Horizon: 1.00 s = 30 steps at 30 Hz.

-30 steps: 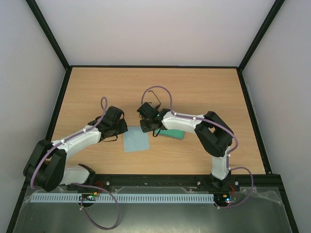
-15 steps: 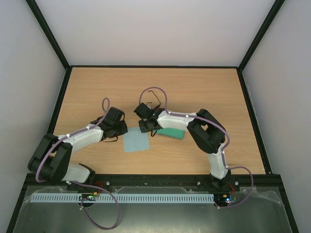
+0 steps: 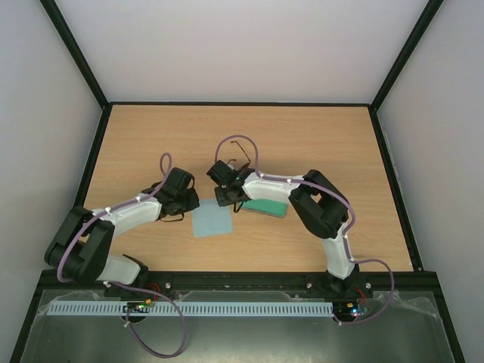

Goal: Organize the sunglasses
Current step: Adjust the glasses cleaning cloth at the center of the board, then fold the glasses cleaning cloth at the center of the board.

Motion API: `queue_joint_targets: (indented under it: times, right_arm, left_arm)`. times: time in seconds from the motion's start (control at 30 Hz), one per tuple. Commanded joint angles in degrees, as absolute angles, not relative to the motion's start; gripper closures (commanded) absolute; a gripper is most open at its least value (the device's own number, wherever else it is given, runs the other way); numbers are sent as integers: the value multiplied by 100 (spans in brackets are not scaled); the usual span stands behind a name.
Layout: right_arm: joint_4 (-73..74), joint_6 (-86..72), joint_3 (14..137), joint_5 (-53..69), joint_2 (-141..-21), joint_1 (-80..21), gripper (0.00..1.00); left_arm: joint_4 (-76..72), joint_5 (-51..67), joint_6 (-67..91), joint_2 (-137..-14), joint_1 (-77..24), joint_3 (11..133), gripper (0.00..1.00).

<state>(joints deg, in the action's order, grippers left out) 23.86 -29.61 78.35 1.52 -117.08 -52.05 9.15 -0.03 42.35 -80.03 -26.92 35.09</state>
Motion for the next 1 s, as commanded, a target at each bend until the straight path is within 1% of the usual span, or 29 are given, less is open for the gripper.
queue_joint_targets:
  times: [0.0, 0.07, 0.27, 0.57, 0.97]
  right_arm:
    - [2559, -2988, 7932, 22, -11982, -5235, 80]
    - [2536, -2988, 7928, 61, -12018, -5232, 81]
    - [2440, -2981, 7851, 141, -12067, -5231, 98]
    - [2368, -2957, 7724, 101, -11713, -5239, 99]
    - [2284, -2962, 7462, 57, -11054, -5238, 99]
  left_arm:
    - [853, 10, 4150, -8059, -2638, 3428, 98]
    - [837, 17, 4141, -8066, -2637, 3418, 98]
    - [792, 31, 4149, -8093, -2637, 3391, 98]
    - [787, 104, 4122, -8045, -2628, 3435, 98]
    - [978, 280, 4132, -7655, -2628, 3498, 98]
